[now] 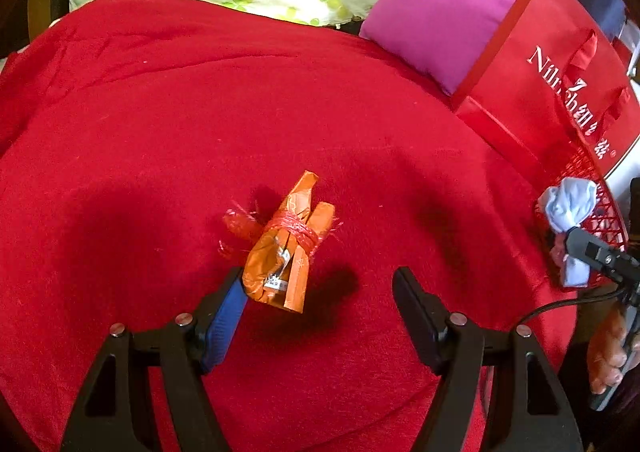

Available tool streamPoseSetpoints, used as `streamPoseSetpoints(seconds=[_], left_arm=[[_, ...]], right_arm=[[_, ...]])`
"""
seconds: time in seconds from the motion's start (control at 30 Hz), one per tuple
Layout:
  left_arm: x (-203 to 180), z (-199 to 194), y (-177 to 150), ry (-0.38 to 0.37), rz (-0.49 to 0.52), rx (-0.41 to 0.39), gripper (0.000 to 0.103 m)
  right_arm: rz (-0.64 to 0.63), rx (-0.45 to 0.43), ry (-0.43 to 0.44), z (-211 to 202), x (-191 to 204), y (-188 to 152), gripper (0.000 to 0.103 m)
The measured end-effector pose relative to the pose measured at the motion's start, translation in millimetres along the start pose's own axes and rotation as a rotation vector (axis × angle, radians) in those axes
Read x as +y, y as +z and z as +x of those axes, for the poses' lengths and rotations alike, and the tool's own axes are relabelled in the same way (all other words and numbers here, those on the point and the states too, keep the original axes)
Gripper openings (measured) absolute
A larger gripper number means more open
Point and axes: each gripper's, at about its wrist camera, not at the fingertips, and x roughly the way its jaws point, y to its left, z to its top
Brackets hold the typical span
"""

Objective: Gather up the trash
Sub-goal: 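Grasp the orange candy wrapper with the left tool while the right tool holds its wrapper, then carry the orange wrapper toward the basket with the left tool while the right tool carries its wrapper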

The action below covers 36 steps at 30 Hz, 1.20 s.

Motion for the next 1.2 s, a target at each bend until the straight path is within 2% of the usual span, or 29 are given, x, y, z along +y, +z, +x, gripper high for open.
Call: streamPoseSetpoints(seconds=[0.13,0.2,0.27,0.4,0.43,0.57,0.73,0.93,1.07,1.2], left_arm=[[-0.9,-0.2,-0.6,0.083,0.025,0.004,0.074],[7.2,4.4,3.2,0.098,-0.004,0.007,0.07],[15.1,8.8,6.2,0.104,-0.041,0.009,0.051],[25.1,16.5,9.6,0.134,-0.099,-0.001,0.03],[25.3,15.8,9.4,0.136,-0.104,-0.005,0.029],[19.1,2.4,-0.1,0.137,-0.108,-0.026,0.028],[-9.2,-29.3,-11.3,0.175,-0.087,-0.072,0.028],[-64.2,-86.1,-31.2,0.284,-0.009,-0.157,0.028],[-95.5,-115.6,-47.7,0.384,0.042,-0.205,0.028],[-121.8,-146.8,-64.1,0.434,0.081,-0.272,0.028]], right_arm=[[-0.012,-0.007,-0.007,-3.7,0.6,-0.4,0.027],[-0.007,-0.007,-0.008,-4.3,-1.2,-0.8,0.027],[-0.007,-0.009,-0.011,-4.6,-2.0,-1.1,0.027],[-0.021,-0.017,-0.018,-5.6,1.3,-0.9,0.027],[-0.031,-0.024,-0.022,-7.0,3.1,-1.6,0.027],[-0.067,-0.061,-0.024,-15.1,9.2,-2.7,0.027],[-0.119,-0.132,-0.036,-35.8,22.7,-6.8,0.027],[-0.206,-0.219,-0.076,-71.7,45.8,-25.6,0.027],[-0.195,-0.257,-0.081,-100.6,52.0,-42.3,0.027],[-0.188,-0.294,-0.086,-131.1,60.4,-56.7,0.027]])
